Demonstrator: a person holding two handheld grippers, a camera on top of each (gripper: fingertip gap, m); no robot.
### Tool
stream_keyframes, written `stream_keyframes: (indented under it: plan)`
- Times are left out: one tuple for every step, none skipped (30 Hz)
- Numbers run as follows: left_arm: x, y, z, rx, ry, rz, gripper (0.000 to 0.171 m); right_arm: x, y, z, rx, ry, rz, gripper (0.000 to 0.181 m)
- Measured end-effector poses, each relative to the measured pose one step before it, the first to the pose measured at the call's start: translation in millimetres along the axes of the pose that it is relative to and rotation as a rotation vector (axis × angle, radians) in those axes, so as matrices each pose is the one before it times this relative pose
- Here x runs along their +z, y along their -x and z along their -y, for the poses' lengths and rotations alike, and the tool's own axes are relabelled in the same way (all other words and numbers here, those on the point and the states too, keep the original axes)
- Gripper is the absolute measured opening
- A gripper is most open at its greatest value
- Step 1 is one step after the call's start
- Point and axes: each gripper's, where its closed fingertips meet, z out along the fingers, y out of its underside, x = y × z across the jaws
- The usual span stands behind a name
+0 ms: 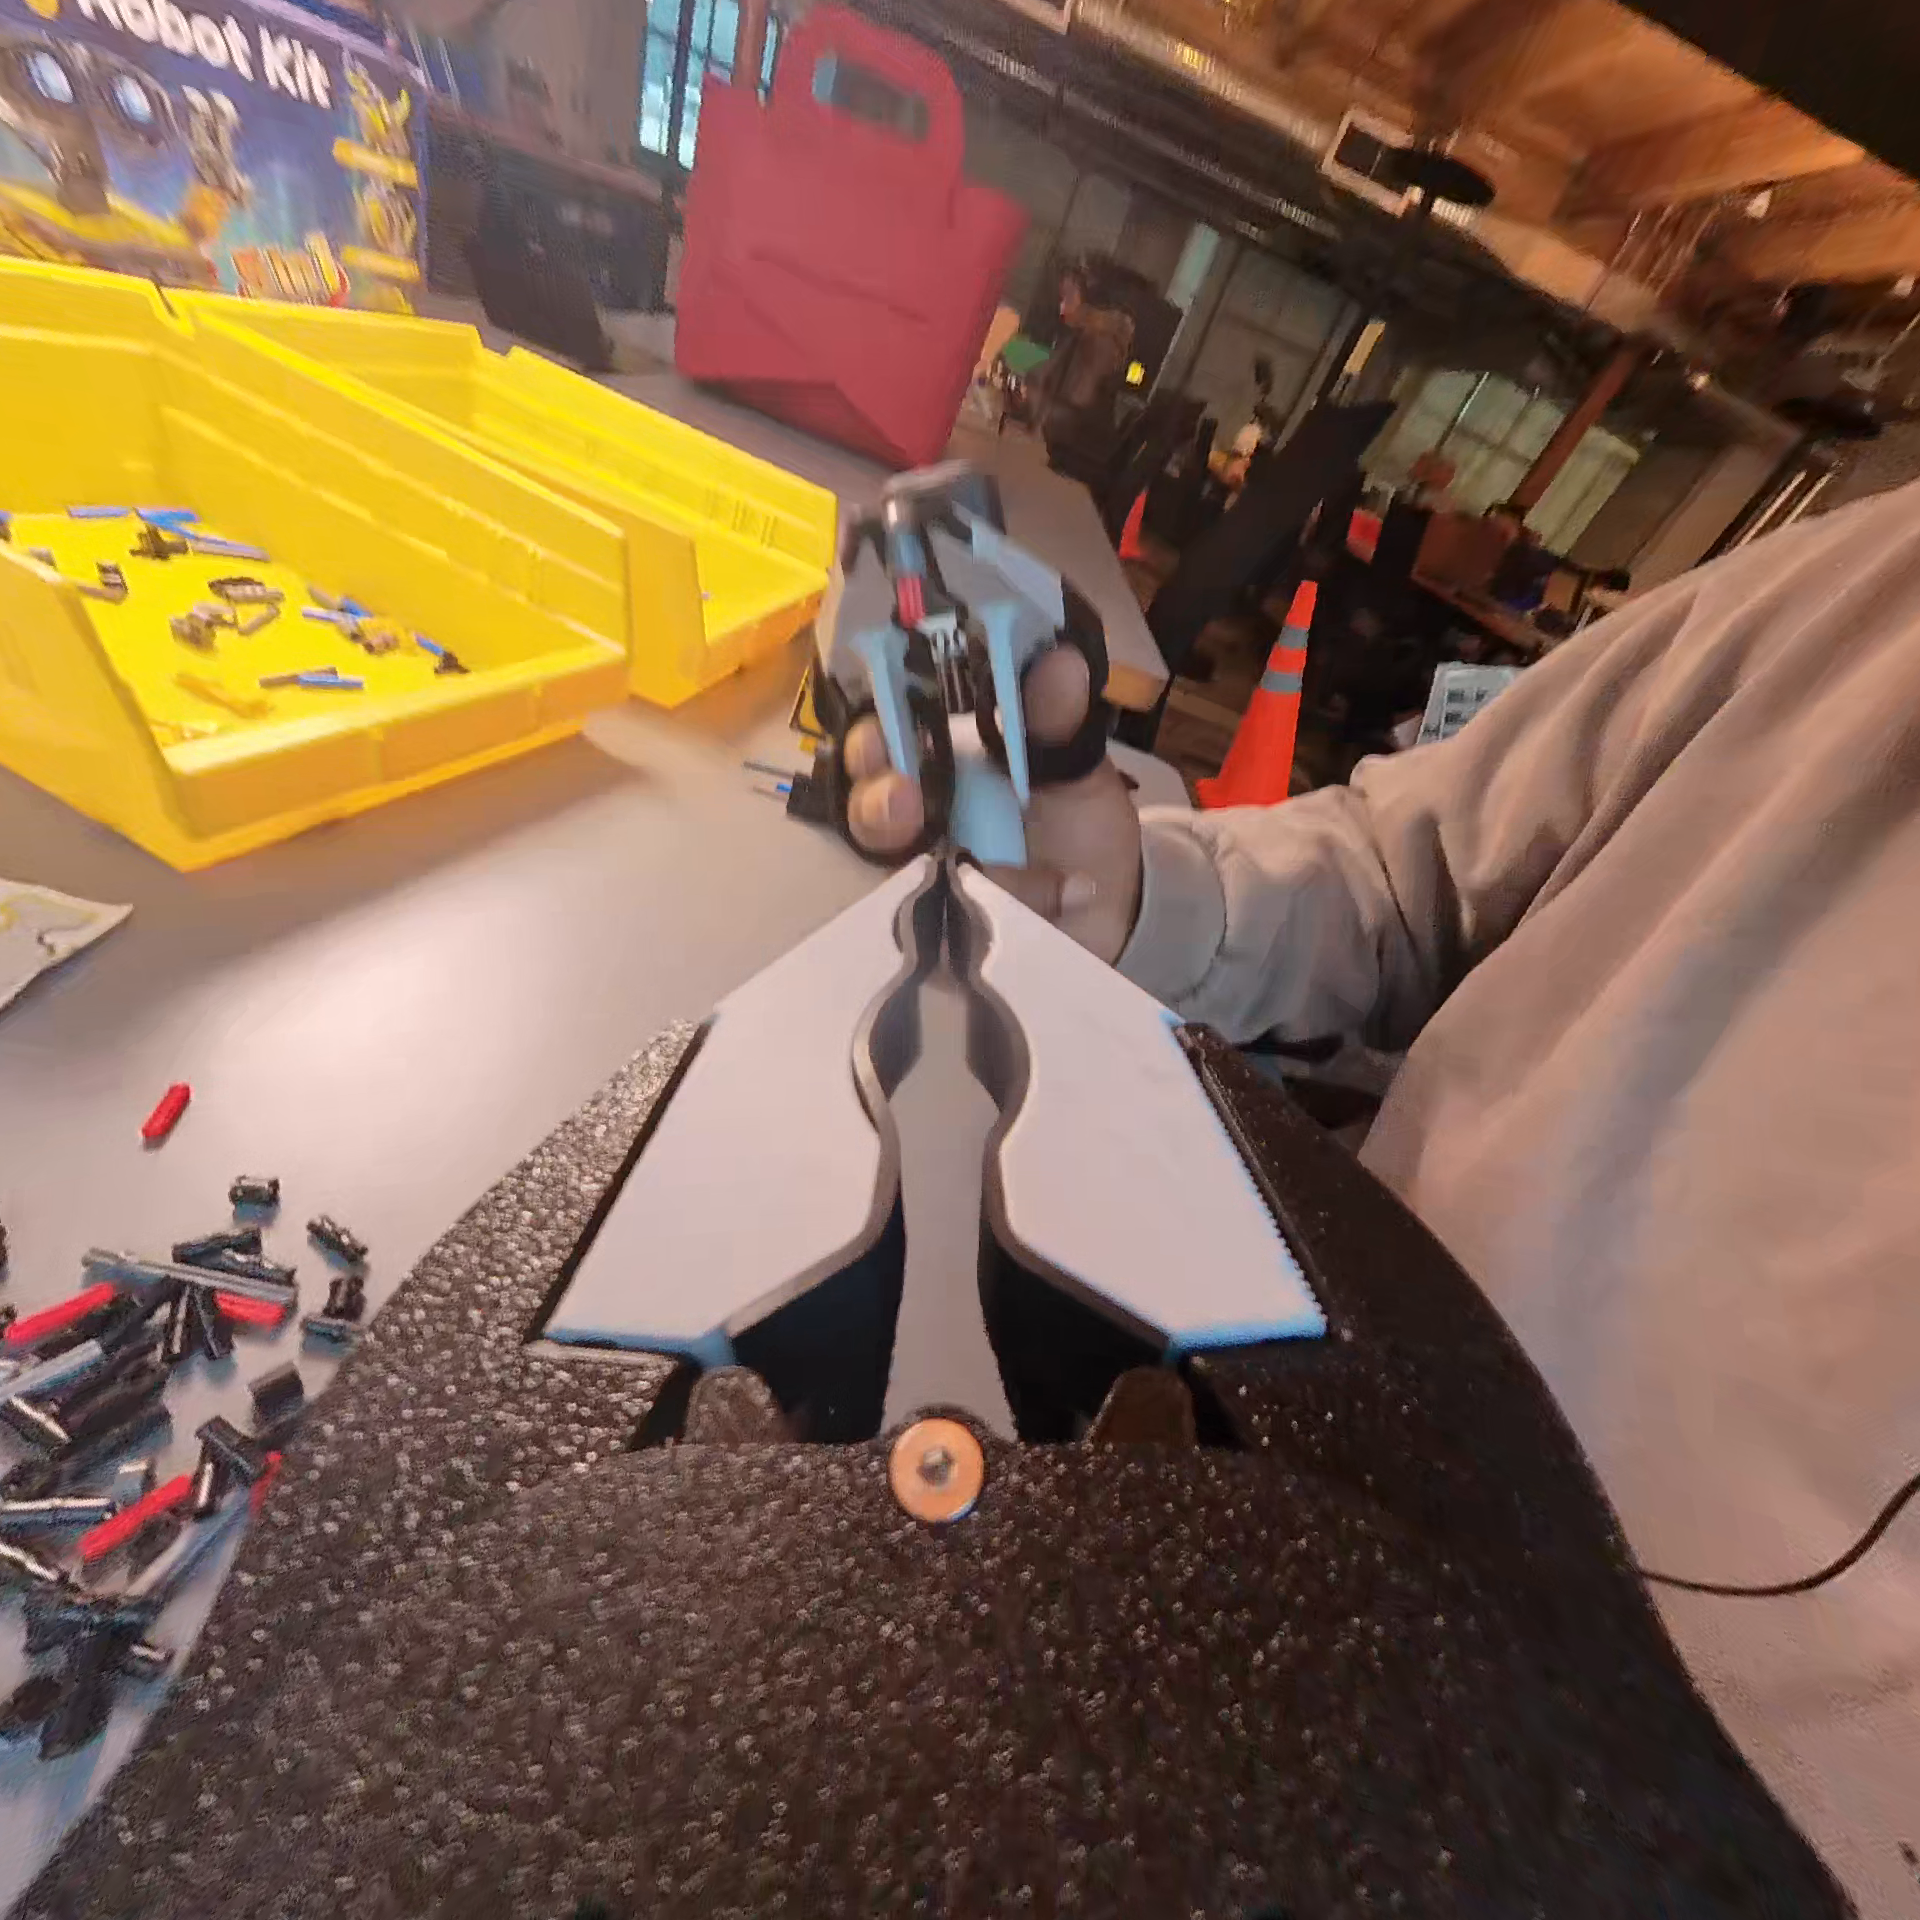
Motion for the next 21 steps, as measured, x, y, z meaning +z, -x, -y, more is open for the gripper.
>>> stream_keyframes:
  plan:
    - [1.16, 2.31, -6.86, -0.015, 0.00574, 0.0034, 0.0, 0.18, -4.57, 2.16, 0.0162, 0.0021, -0.0057, 0.004]
    - [0.06, 1.17, -3.57, -0.035, -0.00728, -0.0086, 0.002, 1.0, -4.89, -4.32, 0.0363, 0.0008, -0.0065, 0.004]
    - [-0.32, 1.07, -2.23, -0.0412, -0.00215, -0.0126, 0.014, 1.8, -4.48, -10.46, 0.0228, 0.0267, -0.0114, 0.004]
    - [-1.04, 2.21, -1.2, -0.0263, -0.00379, 0.0002, 0.024, 2.23, -1.59, -10.29, 0.0168, 0.032, -0.0011, 0.004]
    - [-1.79, 2.61, -0.57, -0.006, -0.00984, 0.0097, 0.027, 1.52, -0.7, -5.63, 0.0223, 0.0125, 0.0006, 0.004]
    - [-1.4, 0.68, -0.72, 0.0001, -0.00755, -0.0009, 0.029, 0.66, -0.81, -2.76, 0.0267, -0.0013, 0.0056, 0.005]
    - [-0.4, -0.23, -1.59, -0.0084, 0.00078, -0.0068, 0.033, 0.25, -2.27, -3.85, 0.0292, 0.0065, -0.0009, 0.005]
    - [0.21, -0.17, -1.75, -0.0114, 0.0053, -0.0056, 0.041, -0.1, -3.4, -3.94, 0.027, 0.0067, -0.0081, 0.005]
    - [0.39, -0.2, -1.83, -0.006, 0.00803, -0.0047, 0.047, 0.05, -1.84, -3.44, 0.0238, 0.0042, 0.0007, 0.005]
    - [0.18, -0.25, -1.12, -0.0043, 0.00454, -0.0046, 0.051, 0.37, -1.86, -4.43, 0.0264, 0.0129, 0.0019, 0.005]
    - [-0.24, -0.27, -0.62, -0.004, 0.00134, -0.0048, 0.052, 0.87, -2.75, -5.12, 0.0223, 0.0226, -0.0056, 0.005]
    - [-0.72, 0.32, -0.47, -0.0037, 0.0009, -0.0009, 0.051, 1.05, -2.5, -5.24, 0.0082, 0.0269, -0.0078, 0.005]
    - [-1.06, 0.54, -0.72, -0.0019, 0.00097, -0.0004, 0.044, 1.16, -1.38, -4.65, 0.0007, 0.0262, -0.0058, 0.005]
    - [-1.02, -0.71, -1.02, -0.0002, 0.00223, -0.0086, 0.035, 1.14, 0.3, -3.18, -0.0033, 0.0176, -0.0004, 0.005]
    - [-0.71, -0.18, -1.31, -0.0029, 0.00259, -0.0044, 0.029, 1.03, 1.42, -2.69, -0.0081, 0.0149, 0.0042, 0.006]
    - [-0.38, 1.76, -0.74, -0.0028, -0.00091, 0.01, 0.026, 0.91, 1.32, -2.52, -0.0078, 0.0133, 0.0017, 0.005]
    - [-0.48, 0.24, -0.05, 0.0031, -0.00678, 0.0029, 0.022, 0.92, 0.75, -2.33, -0.0072, 0.0115, -0.0008, 0.005]
    - [-0.37, -2.11, 1.01, 0.0007, -0.01054, -0.0107, 0.017, 0.71, -0.08, -2.01, -0.0087, 0.009, -0.0049, 0.005]
    - [-0.11, -2.9, 1.4, -0.0039, -0.00935, -0.016, 0.014, 0.53, -0.88, -2.08, -0.0074, 0.009, -0.0085, 0.005]
    - [-0.16, -1.1, 1.29, -0.0047, -0.00702, -0.0068, 0.013, 0.67, -0.54, -2.6, -0.0111, 0.0137, -0.0069, 0.005]
    - [-0.4, 1.1, 0.54, -0.0007, -0.00384, 0.0065, 0.011, 0.77, -0.62, -3.16, -0.0164, 0.0175, -0.0082, 0.005]
